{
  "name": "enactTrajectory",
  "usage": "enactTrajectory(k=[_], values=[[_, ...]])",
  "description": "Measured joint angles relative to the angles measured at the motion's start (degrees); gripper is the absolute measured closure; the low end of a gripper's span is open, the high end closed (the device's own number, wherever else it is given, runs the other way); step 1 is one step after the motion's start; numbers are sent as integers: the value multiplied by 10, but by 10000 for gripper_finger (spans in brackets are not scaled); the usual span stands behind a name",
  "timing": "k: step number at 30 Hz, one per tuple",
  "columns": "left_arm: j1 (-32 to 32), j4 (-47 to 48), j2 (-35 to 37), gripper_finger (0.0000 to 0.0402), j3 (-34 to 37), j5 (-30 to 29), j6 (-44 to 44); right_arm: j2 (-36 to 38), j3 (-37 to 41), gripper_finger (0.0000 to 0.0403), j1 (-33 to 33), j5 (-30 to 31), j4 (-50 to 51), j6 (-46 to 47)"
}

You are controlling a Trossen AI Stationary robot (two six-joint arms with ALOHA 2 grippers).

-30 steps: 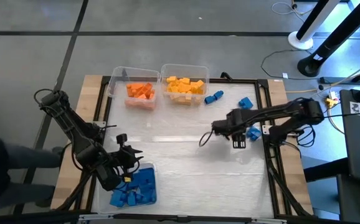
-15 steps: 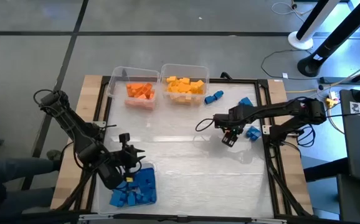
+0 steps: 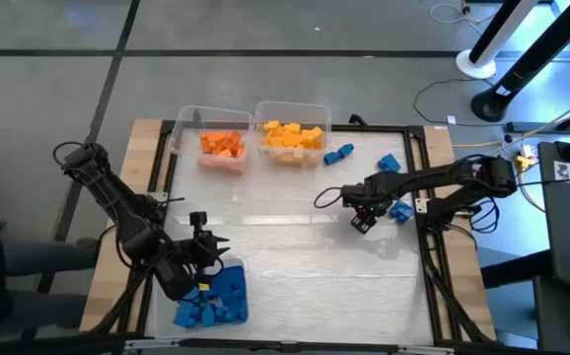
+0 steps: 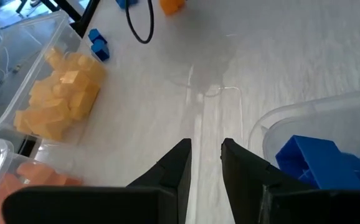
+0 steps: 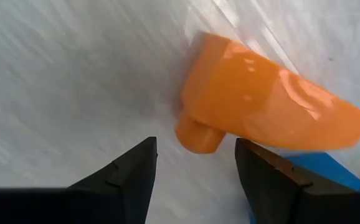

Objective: Sort blocks
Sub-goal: Put the orange game piece into the top left transparent bin

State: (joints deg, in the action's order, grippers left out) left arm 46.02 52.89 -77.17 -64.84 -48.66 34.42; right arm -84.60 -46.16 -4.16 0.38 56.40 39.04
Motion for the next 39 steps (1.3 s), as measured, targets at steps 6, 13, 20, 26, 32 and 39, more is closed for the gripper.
enactTrajectory(k=[6, 13, 20, 26, 32, 39], values=[[0, 0, 0, 325, 0, 0, 0, 0, 13, 185, 0, 16, -29, 5], [0, 0, 0, 325, 0, 0, 0, 0, 17, 185, 0, 17, -44, 32], [0, 0, 0, 325, 0, 0, 0, 0, 17, 185, 0, 18, -6, 25], [0, 0, 0, 325, 0, 0, 0, 0, 17, 185, 0, -6, 0, 25], [0, 0, 0, 325, 0, 0, 1, 0, 16, 185, 5, -53, 2, -8], [0, 0, 0, 325, 0, 0, 1, 0, -23, 185, 31, 47, 19, -172]])
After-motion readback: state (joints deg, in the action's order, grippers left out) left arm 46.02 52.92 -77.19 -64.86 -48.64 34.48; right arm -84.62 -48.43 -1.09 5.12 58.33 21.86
